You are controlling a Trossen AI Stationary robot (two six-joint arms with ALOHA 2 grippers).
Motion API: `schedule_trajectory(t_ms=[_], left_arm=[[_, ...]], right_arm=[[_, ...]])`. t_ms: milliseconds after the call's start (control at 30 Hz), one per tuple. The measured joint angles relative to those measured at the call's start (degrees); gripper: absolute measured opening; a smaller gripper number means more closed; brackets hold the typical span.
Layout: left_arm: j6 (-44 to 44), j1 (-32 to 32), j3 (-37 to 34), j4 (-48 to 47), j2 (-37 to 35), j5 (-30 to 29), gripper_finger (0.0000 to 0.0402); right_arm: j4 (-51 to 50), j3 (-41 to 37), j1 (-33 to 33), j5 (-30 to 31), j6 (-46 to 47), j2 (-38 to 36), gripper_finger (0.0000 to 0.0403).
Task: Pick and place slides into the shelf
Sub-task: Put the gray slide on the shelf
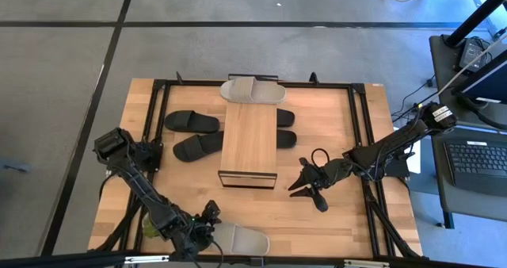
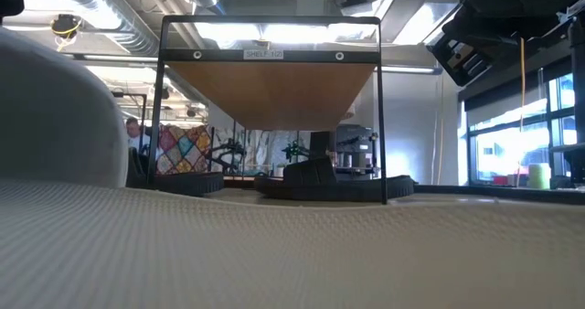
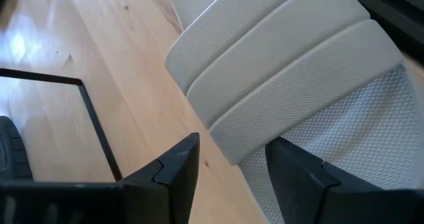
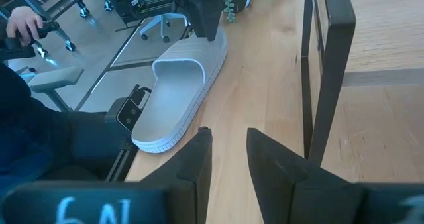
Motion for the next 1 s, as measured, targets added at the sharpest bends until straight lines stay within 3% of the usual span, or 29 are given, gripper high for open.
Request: schedule_trajectory(t_ms=[367, 467, 833, 1000], left_arm=[[0.19, 0.26, 0.00, -0.37, 0.00, 0.11, 0.0165], [0.18, 0.24, 0.00, -0.55, 0.00, 0.15, 0.0165], [0.14, 1.25, 0.00, 0.56, 0.00, 0.24, 0.0165], [0.12, 1.38, 0.00, 0.76, 0.00, 0.24, 0.0165]], right_arm=[[1.15, 0.01, 0.02, -0.06, 5.00, 0.23, 0.0097], [-0.03, 0.01, 0.60, -3.08, 6.12, 1.55, 0.0097], [9.06, 0.29, 4.87, -6.25, 9.06, 11.91, 0.0097], [8.99, 6.61, 7.78, -6.73, 10.13, 21.00, 0.0097]])
